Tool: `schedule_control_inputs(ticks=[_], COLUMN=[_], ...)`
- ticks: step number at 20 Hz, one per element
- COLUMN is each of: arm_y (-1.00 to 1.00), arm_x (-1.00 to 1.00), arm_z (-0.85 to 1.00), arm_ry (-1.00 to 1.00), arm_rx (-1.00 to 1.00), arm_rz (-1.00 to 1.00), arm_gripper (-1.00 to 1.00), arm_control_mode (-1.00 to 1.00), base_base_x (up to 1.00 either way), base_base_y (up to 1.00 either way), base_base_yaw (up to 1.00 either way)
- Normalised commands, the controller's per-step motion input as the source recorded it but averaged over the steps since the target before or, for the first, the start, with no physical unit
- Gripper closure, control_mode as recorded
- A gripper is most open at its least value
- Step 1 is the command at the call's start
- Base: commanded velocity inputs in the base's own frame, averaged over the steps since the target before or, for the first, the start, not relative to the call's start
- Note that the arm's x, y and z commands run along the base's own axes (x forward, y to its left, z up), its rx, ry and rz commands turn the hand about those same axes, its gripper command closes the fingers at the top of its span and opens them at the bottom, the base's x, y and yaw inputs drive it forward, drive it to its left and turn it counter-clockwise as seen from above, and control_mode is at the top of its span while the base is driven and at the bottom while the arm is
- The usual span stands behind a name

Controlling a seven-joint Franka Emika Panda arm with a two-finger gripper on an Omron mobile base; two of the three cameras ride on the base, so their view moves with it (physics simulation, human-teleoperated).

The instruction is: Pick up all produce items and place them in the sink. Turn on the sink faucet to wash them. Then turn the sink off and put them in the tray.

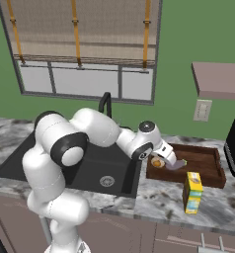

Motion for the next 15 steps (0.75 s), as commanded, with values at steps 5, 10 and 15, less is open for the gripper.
schedule_control_inputs(ticks=[5, 10, 15], arm_y=[0.00, 0.00, 0.00], arm_x=[-0.05, -0.10, -0.23], arm_z=[0.23, 0.38, 0.34], arm_ry=[0.00, 0.00, 0.00], arm_rx=[0.00, 0.00, 0.00], arm_rz=[-0.05, -0.04, -0.04], arm_gripper=[-1.00, -1.00, -1.00], arm_control_mode=[-1.00, -1.00, -1.00], base_base_x=[0.00, 0.00, 0.00], base_base_y=[0.00, 0.00, 0.00], base_base_yaw=[0.00, 0.00, 0.00])
